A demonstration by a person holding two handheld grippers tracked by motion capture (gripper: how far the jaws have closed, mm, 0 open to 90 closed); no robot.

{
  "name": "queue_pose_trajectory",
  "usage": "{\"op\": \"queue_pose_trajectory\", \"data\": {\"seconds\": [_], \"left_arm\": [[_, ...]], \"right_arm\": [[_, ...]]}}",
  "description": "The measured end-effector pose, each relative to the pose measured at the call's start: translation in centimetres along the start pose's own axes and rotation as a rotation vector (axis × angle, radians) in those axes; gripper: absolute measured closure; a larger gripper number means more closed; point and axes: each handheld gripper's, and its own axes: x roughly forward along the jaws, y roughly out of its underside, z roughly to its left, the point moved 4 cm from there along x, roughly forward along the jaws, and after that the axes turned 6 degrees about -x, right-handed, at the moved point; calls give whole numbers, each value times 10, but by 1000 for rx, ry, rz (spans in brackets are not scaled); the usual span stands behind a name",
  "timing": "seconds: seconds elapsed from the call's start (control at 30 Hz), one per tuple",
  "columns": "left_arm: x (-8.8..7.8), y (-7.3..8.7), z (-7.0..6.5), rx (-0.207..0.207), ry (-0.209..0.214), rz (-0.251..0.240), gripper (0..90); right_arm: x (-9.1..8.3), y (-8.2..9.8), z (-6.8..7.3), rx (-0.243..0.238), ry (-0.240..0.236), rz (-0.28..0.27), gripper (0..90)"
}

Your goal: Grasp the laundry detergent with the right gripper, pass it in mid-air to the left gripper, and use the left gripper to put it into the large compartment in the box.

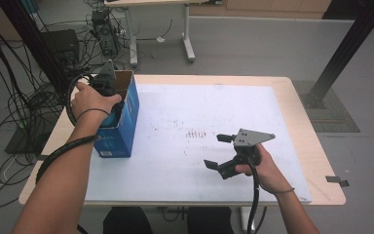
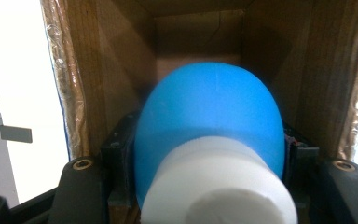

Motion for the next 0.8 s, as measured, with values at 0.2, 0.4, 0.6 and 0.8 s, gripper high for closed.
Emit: {"op": "queue_pose_trajectory", "data": {"seconds": [0.2,0.4,0.6,0.8], "left_arm": [[0,0,-1,-1,-2,1,377],[0,1,0,-3,-1,-1,375],[0,1,1,-8,1,2,375],[0,1,1,-5,2,-2,375]], "right_arm": [[0,0,0,-1,-1,1,32],[0,0,0,-1,-2,0,32],[1,0,0,-2,-1,0,32],[1,-1,0,-1,-4,-1,32]]}}
